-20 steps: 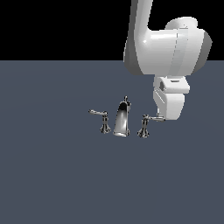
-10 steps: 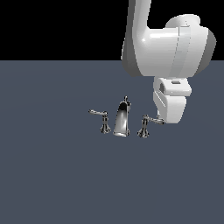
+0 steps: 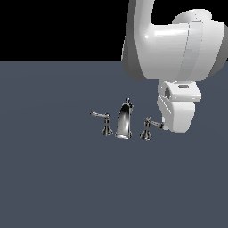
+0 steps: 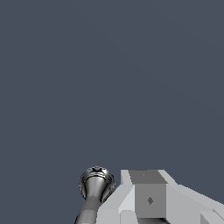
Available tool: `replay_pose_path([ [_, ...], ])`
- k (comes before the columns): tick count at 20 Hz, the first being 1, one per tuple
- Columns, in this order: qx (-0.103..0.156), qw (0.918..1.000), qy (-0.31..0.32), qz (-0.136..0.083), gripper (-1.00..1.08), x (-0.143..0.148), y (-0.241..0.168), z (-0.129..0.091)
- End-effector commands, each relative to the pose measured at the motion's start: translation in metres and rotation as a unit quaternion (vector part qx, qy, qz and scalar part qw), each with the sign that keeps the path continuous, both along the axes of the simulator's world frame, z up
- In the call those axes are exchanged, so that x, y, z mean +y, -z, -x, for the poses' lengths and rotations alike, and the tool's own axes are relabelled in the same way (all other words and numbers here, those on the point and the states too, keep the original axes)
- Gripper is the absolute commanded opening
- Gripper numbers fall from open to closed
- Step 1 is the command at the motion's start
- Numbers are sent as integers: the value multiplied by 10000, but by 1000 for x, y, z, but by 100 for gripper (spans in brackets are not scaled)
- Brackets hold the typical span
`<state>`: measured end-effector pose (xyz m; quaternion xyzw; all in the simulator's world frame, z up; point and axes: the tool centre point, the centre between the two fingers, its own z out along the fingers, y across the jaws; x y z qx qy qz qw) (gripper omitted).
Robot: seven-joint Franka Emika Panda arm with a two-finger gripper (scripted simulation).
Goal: Turn on the faucet by rotating a designated handle.
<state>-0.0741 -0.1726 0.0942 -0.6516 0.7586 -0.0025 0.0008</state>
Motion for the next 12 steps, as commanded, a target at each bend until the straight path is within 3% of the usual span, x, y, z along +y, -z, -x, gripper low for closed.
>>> replay_pose_path([
  [1, 3, 10000, 0, -2, -100, 4, 0, 2],
  [12, 21, 10000, -27, -13, -100, 51, 0, 15],
])
